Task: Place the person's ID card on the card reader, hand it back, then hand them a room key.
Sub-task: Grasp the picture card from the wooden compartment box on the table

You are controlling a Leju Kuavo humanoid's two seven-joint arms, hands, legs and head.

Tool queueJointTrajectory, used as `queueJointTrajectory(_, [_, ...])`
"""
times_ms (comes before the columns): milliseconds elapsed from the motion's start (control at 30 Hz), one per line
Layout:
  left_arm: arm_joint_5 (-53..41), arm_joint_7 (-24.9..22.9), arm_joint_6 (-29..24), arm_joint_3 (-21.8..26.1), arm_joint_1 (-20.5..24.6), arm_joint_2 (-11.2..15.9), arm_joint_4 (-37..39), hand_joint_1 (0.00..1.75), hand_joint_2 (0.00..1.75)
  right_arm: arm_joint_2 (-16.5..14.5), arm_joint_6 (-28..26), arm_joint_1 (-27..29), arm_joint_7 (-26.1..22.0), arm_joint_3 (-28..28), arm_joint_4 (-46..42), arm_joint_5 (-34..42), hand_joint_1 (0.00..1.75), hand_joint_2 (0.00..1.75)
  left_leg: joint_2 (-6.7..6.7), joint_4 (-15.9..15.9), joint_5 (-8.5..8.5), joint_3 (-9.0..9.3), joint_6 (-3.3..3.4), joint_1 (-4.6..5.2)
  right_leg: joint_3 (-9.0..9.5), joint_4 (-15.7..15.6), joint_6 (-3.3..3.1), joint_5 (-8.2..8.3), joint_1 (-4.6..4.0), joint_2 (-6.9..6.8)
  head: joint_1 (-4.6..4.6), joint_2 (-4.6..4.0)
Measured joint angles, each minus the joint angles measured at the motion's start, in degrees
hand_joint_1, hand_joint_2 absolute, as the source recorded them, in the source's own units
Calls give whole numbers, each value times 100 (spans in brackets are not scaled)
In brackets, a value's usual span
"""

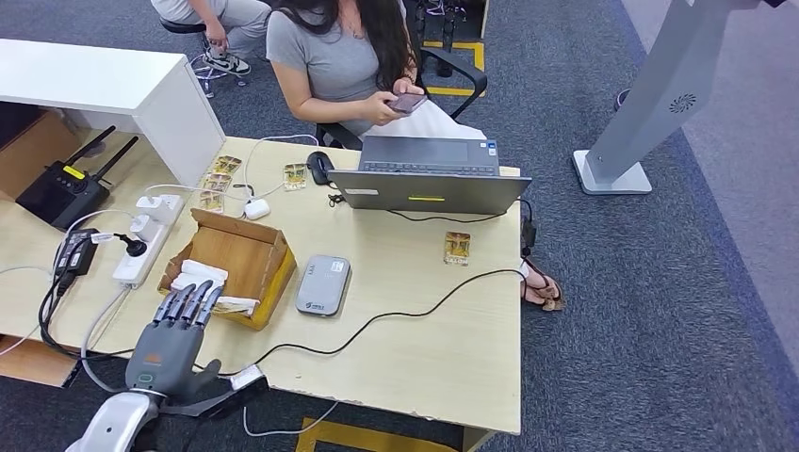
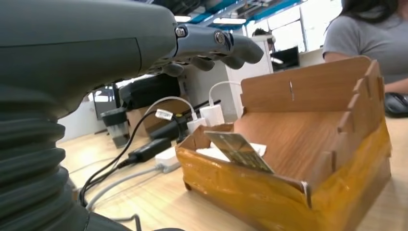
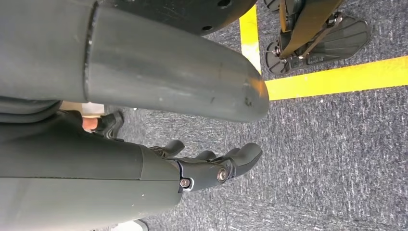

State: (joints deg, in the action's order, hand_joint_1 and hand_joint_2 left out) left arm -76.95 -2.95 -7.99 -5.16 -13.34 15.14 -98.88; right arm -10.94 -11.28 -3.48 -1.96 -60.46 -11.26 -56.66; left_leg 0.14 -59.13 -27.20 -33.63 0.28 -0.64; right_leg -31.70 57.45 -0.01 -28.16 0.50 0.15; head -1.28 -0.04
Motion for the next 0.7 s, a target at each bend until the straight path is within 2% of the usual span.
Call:
queueJointTrajectory(267, [-21, 13, 15, 331, 487, -125, 450, 0, 175, 1, 62, -4, 36, 0, 0, -139, 0, 0, -3, 0, 1, 0, 1, -1, -1, 0, -1, 2, 1, 0, 0, 0])
queueJointTrajectory(700, [24, 45, 89, 367, 884, -259, 951, 0, 175, 1, 89, -9, 67, 4, 0, -230, 0, 0, -2, 0, 1, 0, 1, -1, -1, 0, -3, 3, 1, 0, 1, 0])
